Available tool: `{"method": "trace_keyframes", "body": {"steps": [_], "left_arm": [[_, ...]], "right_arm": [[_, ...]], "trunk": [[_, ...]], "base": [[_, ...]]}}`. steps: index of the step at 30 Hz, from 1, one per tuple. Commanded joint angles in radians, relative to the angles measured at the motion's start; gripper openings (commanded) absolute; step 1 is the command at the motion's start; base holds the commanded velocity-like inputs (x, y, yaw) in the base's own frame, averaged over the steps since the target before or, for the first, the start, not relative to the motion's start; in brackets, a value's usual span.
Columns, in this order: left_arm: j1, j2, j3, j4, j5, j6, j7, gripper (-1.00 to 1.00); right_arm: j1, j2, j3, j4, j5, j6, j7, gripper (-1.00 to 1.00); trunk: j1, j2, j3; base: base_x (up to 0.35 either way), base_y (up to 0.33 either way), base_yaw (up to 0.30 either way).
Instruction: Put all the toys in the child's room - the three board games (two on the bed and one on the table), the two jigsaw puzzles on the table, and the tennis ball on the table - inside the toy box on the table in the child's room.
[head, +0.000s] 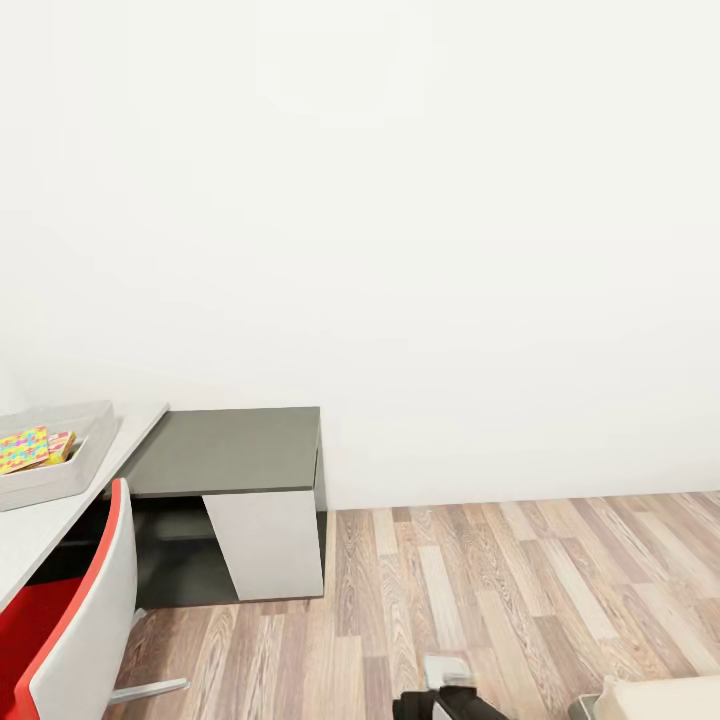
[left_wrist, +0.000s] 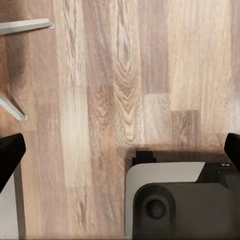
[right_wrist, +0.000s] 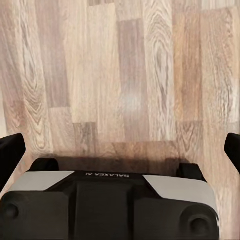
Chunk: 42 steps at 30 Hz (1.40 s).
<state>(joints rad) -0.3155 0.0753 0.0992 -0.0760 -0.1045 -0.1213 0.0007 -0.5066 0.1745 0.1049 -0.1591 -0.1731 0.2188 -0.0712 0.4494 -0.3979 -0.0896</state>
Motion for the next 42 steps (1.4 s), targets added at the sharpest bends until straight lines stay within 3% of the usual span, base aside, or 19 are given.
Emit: {"method": "trace_keyframes", "body": {"steps": [1, 17, 34, 39, 42], "left_arm": [[0.004, -0.001, 0.008, 0.002, -0.01, -0.007, 0.0, 1.0], [0.027, 0.005, 0.011, 0.005, -0.01, -0.023, -0.001, 1.0], [0.034, 0.027, 0.013, 0.005, -0.009, -0.03, 0.001, 1.0], [0.059, 0.024, 0.012, 0.005, -0.007, -0.044, 0.001, 1.0], [0.084, 0.022, 0.012, 0.005, -0.008, -0.046, 0.001, 1.0]], "right_arm": [[0.008, 0.0, 0.009, 0.001, -0.01, -0.008, -0.007, 1.0], [0.081, 0.0, 0.01, 0.01, -0.009, -0.033, -0.007, 1.0], [0.118, 0.0, 0.008, 0.011, -0.016, -0.035, -0.008, 1.0], [0.18, 0.0, 0.008, 0.012, -0.015, -0.056, -0.008, 1.0], [0.215, -0.022, 0.008, 0.012, -0.018, -0.108, -0.008, 1.0]], "trunk": [[0.001, -0.002, -0.002], [0.001, -0.002, -0.002], [0.001, -0.002, -0.002], [0.001, -0.002, -0.002], [0.001, -0.002, -0.002]], "base": [[0.0, 0.0, 0.0], [0.006, 0.013, 0.0], [0.185, 0.104, 0.0], [0.017, -0.004, 0.0], [0.004, -0.001, 0.0]]}}
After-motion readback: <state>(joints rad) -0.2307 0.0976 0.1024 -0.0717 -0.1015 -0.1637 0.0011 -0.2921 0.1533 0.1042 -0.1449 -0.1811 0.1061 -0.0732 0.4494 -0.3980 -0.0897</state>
